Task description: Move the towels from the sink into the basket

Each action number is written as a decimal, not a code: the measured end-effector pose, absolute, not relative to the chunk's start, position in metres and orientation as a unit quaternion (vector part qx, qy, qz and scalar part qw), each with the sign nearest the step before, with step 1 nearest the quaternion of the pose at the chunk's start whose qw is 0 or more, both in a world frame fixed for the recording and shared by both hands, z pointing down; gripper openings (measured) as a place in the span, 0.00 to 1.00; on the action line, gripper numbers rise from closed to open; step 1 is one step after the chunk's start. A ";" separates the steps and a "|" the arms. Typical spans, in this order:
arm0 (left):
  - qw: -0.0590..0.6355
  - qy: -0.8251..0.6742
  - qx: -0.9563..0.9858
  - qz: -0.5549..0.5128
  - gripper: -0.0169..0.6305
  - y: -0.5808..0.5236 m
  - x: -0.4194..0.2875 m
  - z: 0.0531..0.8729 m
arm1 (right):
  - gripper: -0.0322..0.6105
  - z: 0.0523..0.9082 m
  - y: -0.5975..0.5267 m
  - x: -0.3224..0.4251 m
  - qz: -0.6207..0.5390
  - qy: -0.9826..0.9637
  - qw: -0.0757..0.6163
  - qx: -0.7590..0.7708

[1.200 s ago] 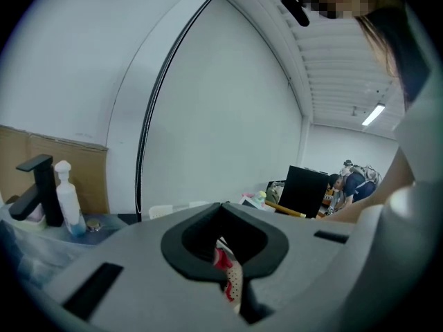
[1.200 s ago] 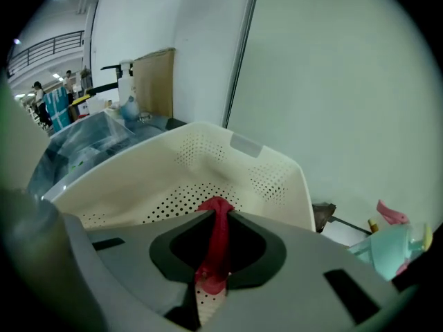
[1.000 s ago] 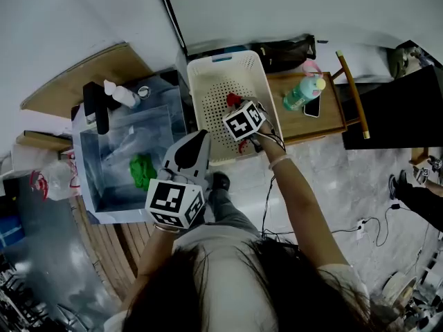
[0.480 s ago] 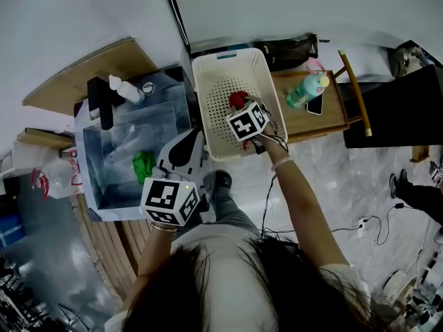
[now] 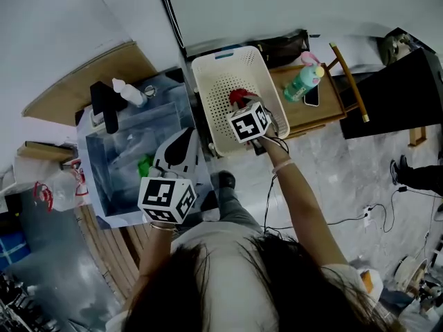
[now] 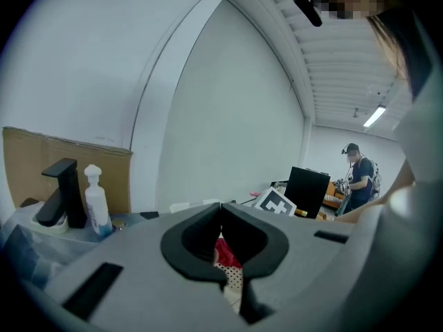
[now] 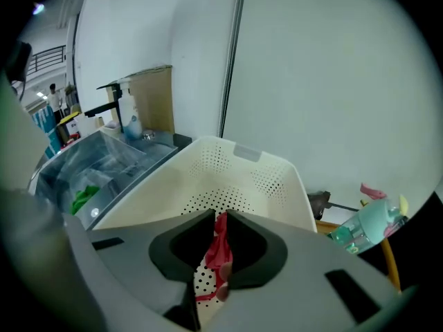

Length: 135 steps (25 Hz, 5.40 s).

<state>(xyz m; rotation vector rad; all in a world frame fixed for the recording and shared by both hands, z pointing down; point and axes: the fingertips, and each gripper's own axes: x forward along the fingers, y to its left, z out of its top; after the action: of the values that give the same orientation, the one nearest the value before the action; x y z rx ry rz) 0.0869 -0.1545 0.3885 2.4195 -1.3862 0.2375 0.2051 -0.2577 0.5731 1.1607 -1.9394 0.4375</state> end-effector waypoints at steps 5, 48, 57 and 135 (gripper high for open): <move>0.166 -0.487 0.854 0.079 0.04 -0.150 0.072 0.384 | 0.15 0.555 -0.246 0.201 0.172 -0.767 0.391 0.479; 0.145 -0.577 0.802 0.055 0.04 -0.066 -0.157 0.368 | 0.09 0.470 -0.128 0.028 0.158 -0.804 0.249 0.516; 0.153 -0.571 0.805 0.049 0.04 -0.049 -0.198 0.378 | 0.09 0.480 -0.104 -0.026 0.149 -0.813 0.268 0.495; 0.232 -0.611 0.754 0.068 0.04 -0.039 -0.240 0.484 | 0.17 0.656 -0.068 -0.153 0.198 -0.846 0.442 0.221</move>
<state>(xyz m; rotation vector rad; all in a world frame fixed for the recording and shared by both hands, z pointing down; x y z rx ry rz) -0.2405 -0.0385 0.4842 2.0710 -1.6795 0.1859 -0.1527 -0.0684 0.6556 0.5482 -2.1006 0.4924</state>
